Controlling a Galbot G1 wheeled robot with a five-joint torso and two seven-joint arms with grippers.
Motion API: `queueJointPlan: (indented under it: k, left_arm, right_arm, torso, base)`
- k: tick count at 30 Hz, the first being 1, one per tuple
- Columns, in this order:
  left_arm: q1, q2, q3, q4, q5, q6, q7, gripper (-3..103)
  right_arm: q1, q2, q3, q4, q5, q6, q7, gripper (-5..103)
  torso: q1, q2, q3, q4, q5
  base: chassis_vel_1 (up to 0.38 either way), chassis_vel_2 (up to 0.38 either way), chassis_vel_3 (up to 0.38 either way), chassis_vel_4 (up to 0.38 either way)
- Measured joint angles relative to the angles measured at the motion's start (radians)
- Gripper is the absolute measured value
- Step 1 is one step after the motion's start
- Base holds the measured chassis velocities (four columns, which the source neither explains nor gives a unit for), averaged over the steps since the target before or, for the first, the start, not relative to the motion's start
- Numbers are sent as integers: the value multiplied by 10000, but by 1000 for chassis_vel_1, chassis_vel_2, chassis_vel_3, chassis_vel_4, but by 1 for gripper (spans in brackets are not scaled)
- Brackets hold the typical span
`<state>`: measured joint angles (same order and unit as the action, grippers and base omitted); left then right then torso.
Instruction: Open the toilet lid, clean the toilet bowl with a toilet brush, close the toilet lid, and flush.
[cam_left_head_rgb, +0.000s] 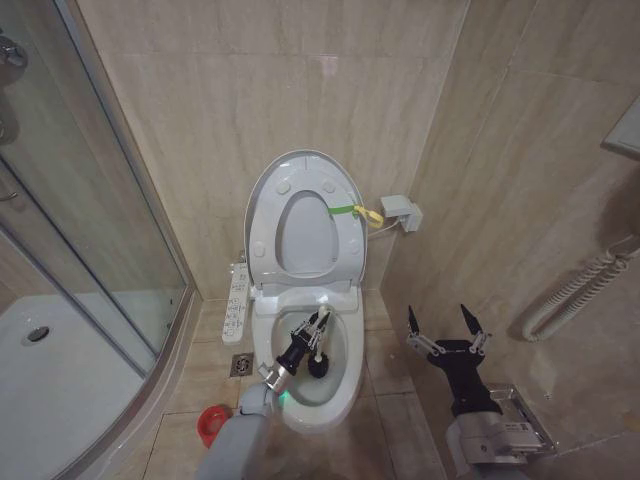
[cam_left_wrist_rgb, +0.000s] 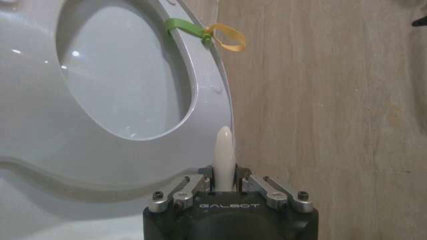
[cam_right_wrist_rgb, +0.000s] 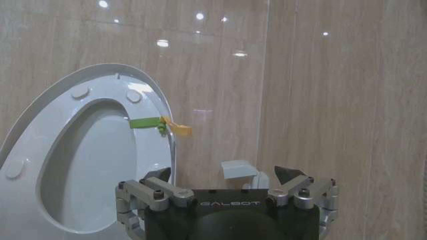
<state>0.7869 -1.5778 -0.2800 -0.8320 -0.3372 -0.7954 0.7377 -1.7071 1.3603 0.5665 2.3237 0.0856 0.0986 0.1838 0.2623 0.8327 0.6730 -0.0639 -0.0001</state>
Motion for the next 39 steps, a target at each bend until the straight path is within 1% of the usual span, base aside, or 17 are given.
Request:
queueJointPlan:
  k: [1, 3, 4, 5, 8, 10, 13, 14, 17, 19, 22, 24, 27, 29, 31, 37, 39]
  left_arm:
    - [0, 0, 0, 0, 0, 0, 0, 21]
    - [36, 12, 191, -132, -796, 206, 3, 21]
    - [74, -10, 349, -287, -1526, 476, 1, 21]
    - [74, -10, 349, -287, -1526, 476, 1, 21]
    - [143, -99, 641, -520, -2562, 924, 4, 21]
    - [124, -132, 629, -486, -2505, 916, 33, 21]
    - [-104, -209, 320, 74, -1259, 355, 225, 21]
    - [-104, -209, 320, 74, -1259, 355, 225, 21]
    - [-287, -206, 109, 365, -369, -122, 287, 21]
    - [-325, -201, 92, 365, -313, -163, 289, 21]
    - [-396, -172, 239, 237, -998, -23, 212, 21]
    - [-451, -194, 247, 234, -1112, 25, 157, 21]
    - [-626, -272, 199, 439, -1033, -27, 96, 21]
    - [-817, -302, 68, 701, -492, -161, 130, 21]
    - [-848, -306, 64, 740, -504, -180, 148, 21]
    - [-820, -309, 396, 687, -1893, 260, 155, 21]
    - [-818, -309, 410, 676, -1802, 296, 100, 21]
  right_arm:
    - [0, 0, 0, 0, 0, 0, 0, 100]
    - [0, 0, 0, 0, 0, 0, 0, 100]
    - [0, 0, 0, 0, 0, 0, 0, 100]
    - [0, 0, 0, 0, 0, 0, 0, 100]
    - [0, 0, 0, 0, 0, 0, 0, 100]
    - [0, 0, 0, 0, 0, 0, 0, 100]
    - [0, 0, 0, 0, 0, 0, 0, 100]
    - [0, 0, 0, 0, 0, 0, 0, 100]
    - [0, 0, 0, 0, 0, 0, 0, 100]
    - [0, 0, 0, 0, 0, 0, 0, 100]
    - [0, 0, 0, 0, 0, 0, 0, 100]
    - [0, 0, 0, 0, 0, 0, 0, 100]
    - [0, 0, 0, 0, 0, 0, 0, 100]
    - [0, 0, 0, 0, 0, 0, 0, 100]
    - [0, 0, -1, 0, 0, 0, 0, 100]
    - [0, 0, 0, 0, 0, 0, 0, 100]
    - [0, 0, 0, 0, 0, 0, 0, 100]
  torso:
    - [0, 0, 0, 0, 0]
    - [0, 0, 0, 2, 1]
    - [0, 0, 0, 2, 1]
    - [0, 0, 0, 2, 1]
    - [0, 0, 0, 2, 1]
    - [0, 0, 0, 3, 2]
    - [0, 0, 0, 3, 1]
    - [0, 0, 0, 3, 1]
    - [0, 0, 1, 3, 0]
    - [0, 0, 0, 2, 1]
    - [0, 0, 1, 1, 1]
    - [0, 0, 0, 2, 0]
    - [0, 0, 1, 1, 0]
    - [1, 0, 1, 1, 2]
    - [1, 0, 1, 4, 2]
    - [0, 0, 1, 3, 1]
    - [0, 0, 0, 3, 1]
  base:
    - [0, 0, 0, 0]
    - [0, 0, 0, 0]
    - [0, 0, 0, 0]
    - [0, 0, 0, 0]
    - [0, 0, 0, 0]
    - [0, 0, 0, 0]
    - [0, 0, 0, 0]
    - [0, 0, 0, 0]
    - [0, 0, 0, 0]
    - [0, 0, 0, 0]
    - [0, 0, 0, 0]
    - [0, 0, 0, 0]
    - [0, 0, 0, 0]
    - [0, 0, 0, 0]
    - [0, 0, 0, 0]
    - [0, 0, 0, 0]
    - [0, 0, 0, 0]
